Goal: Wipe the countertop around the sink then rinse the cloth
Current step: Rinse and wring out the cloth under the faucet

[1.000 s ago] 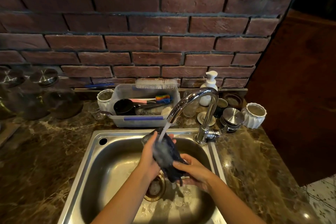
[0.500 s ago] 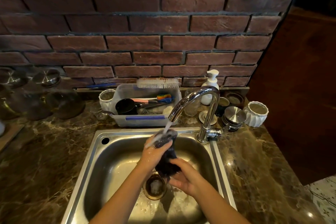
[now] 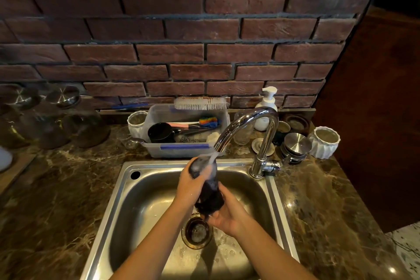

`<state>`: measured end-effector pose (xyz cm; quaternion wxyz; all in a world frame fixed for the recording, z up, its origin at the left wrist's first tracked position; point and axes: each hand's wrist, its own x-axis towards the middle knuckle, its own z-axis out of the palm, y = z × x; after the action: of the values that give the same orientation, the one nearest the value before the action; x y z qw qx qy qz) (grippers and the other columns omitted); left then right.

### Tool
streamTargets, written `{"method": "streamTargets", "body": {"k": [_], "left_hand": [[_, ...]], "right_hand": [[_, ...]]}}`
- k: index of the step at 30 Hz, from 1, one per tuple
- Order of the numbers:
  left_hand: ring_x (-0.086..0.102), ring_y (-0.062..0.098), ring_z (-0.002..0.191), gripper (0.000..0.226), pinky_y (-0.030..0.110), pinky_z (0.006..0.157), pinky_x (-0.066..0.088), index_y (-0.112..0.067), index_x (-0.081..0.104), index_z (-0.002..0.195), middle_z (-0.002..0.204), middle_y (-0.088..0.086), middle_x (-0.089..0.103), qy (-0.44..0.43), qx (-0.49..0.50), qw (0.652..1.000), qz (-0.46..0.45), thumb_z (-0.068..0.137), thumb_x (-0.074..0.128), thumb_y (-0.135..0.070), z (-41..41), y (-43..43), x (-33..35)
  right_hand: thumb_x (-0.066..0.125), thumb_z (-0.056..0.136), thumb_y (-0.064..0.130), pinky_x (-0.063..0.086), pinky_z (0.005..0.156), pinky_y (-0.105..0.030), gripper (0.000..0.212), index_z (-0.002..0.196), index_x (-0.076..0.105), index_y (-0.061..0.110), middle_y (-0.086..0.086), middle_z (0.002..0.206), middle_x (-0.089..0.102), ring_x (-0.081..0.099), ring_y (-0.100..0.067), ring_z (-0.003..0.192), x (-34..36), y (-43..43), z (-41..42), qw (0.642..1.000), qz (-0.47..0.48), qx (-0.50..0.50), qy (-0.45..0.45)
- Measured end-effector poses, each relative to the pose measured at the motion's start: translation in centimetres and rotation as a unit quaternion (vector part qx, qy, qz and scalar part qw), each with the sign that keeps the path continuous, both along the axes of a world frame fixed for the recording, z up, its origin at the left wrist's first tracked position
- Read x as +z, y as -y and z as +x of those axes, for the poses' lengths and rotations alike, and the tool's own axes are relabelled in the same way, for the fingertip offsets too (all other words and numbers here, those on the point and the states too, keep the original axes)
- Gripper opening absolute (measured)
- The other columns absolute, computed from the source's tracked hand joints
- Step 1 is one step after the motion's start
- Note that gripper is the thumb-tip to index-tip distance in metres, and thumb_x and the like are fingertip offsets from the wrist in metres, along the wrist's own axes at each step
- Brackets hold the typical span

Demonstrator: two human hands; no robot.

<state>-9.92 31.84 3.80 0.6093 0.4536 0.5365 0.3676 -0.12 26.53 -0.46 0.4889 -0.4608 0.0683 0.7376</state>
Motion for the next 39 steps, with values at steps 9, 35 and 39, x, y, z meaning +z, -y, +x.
{"method": "streamTargets", "body": {"k": [9, 35, 39], "left_hand": [[0.062, 0.040, 0.110, 0.063, 0.057, 0.087, 0.052, -0.011, 0.053, 0.130, 0.126, 0.023, 0.059, 0.313, 0.161, 0.896, -0.272, 0.075, 0.071, -0.033, -1.1, -1.0, -0.5], [0.057, 0.036, 0.111, 0.054, 0.053, 0.095, 0.042, -0.013, 0.050, 0.134, 0.126, 0.018, 0.059, 0.254, 0.171, 0.891, -0.336, 0.089, 0.064, -0.038, 0.4, -0.5, -0.5], [0.055, 0.040, 0.111, 0.050, 0.055, 0.096, 0.042, -0.012, 0.048, 0.134, 0.127, 0.020, 0.057, 0.300, 0.207, 0.865, -0.344, 0.094, 0.056, -0.040, 1.2, -0.1, 0.5]], "right_hand": [[0.050, 0.097, 0.042, 0.057, 0.059, -0.033, 0.040, 0.119, 0.060, 0.010, -0.017, 0.111, 0.068, 0.069, -0.031, 0.091, 0.5, -3.2, -0.2, 0.993, -0.004, -0.034, 0.116], [0.051, 0.097, 0.019, 0.024, 0.115, -0.041, 0.067, 0.154, 0.016, 0.017, -0.007, 0.159, 0.020, 0.025, -0.026, 0.144, 1.1, -0.9, 12.4, 0.830, 0.076, -0.069, 0.548], [0.069, 0.077, 0.042, 0.023, 0.113, -0.030, 0.090, 0.151, 0.019, 0.027, 0.013, 0.153, 0.025, 0.022, -0.004, 0.141, 0.2, 3.7, 5.9, 0.709, 0.230, 0.097, 0.659]]}}
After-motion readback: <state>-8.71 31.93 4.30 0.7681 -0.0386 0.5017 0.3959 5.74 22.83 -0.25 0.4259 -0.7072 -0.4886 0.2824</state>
